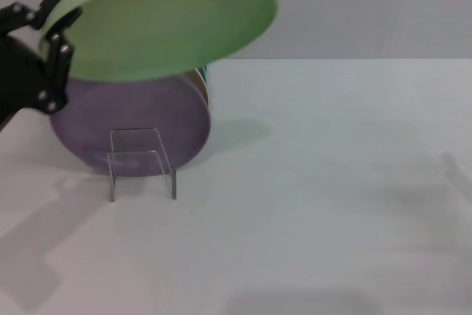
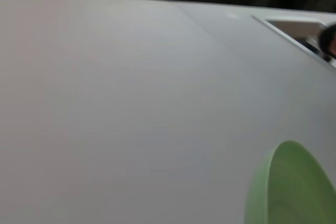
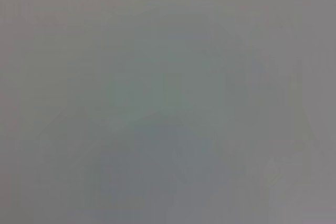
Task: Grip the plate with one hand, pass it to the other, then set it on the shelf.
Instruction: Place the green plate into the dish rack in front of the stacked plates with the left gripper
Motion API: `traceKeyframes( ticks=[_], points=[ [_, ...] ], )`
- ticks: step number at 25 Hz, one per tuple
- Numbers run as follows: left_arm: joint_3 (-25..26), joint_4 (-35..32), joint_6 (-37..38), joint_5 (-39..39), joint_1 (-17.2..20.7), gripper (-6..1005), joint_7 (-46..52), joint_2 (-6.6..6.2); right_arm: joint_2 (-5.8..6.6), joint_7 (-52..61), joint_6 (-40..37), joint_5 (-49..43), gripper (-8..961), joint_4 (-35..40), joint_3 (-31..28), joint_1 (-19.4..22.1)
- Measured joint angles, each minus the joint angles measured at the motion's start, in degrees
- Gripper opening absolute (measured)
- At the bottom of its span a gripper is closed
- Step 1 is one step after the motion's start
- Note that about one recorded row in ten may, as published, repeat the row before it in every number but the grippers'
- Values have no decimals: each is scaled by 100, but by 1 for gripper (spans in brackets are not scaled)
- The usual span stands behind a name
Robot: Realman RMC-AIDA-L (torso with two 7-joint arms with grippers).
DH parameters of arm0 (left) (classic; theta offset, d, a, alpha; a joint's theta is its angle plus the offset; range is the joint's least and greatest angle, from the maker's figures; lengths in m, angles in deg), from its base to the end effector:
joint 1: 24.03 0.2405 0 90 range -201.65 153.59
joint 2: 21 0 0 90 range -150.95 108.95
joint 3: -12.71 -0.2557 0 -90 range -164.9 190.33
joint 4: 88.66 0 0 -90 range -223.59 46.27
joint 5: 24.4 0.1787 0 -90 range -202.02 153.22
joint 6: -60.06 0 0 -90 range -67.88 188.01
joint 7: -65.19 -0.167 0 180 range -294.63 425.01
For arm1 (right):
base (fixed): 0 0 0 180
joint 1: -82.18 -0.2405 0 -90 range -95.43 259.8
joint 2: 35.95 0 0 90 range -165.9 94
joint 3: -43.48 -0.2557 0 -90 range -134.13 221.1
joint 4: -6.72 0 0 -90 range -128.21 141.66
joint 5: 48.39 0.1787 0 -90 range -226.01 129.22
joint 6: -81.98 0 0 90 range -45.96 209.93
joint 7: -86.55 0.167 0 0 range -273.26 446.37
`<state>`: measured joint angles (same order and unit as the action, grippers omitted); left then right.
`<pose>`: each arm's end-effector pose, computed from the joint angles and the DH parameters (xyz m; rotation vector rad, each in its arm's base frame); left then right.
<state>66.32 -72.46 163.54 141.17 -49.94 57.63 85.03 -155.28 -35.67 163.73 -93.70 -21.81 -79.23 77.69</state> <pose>-0.2019 0.2948 0.0679 -1.7398 0.6115 -1.0221 0.3149 0.2563 0.0627 -1.6559 0.7301 1.1681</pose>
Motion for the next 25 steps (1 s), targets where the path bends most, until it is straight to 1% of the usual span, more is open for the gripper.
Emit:
traceKeyframes(
  ticks=[1, 2, 3, 5, 6, 7, 9, 14, 15, 25],
  points=[
    [-13, -322, 136, -2, -99, 86, 54, 21, 0, 0, 0, 0, 820, 0, 0, 0],
    [-13, -322, 136, -2, -99, 86, 54, 21, -2, -1, 19, 0, 820, 4, 2, -3],
    [-42, -676, 281, 0, -216, 86, 130, 50, -5, -1, 46, 0, 820, 14, 5, -12],
    [-232, -1035, 356, 1, -331, 86, 250, 34, -8, -2, 127, 11, 820, 95, 6, -59],
    [-232, -1035, 356, 1, -331, 85, 250, 34, -8, -2, 127, 11, 820, 95, 6, -59],
    [-335, -1129, 342, 3, -341, 85, 290, 5, -8, -2, 145, 18, 820, 116, 6, -72],
    [-345, -1183, 336, 3, -343, 84, 314, 5, -13, -3, 171, 30, 820, 177, 5, -110],
    [-378, -1420, 279, 2, -355, 82, 410, 38, -19, -47, 329, 39, 820, 334, -3, -223],
    [-408, -1499, 229, 2, -356, 82, 416, 59, -17, -134, 455, 40, 820, 397, -2, -273],
    [-553, -1682, 98, 2, -382, 92, 265, 77, -18, -365, 735, 22, 820, 451, 2, -337]
  ],
)
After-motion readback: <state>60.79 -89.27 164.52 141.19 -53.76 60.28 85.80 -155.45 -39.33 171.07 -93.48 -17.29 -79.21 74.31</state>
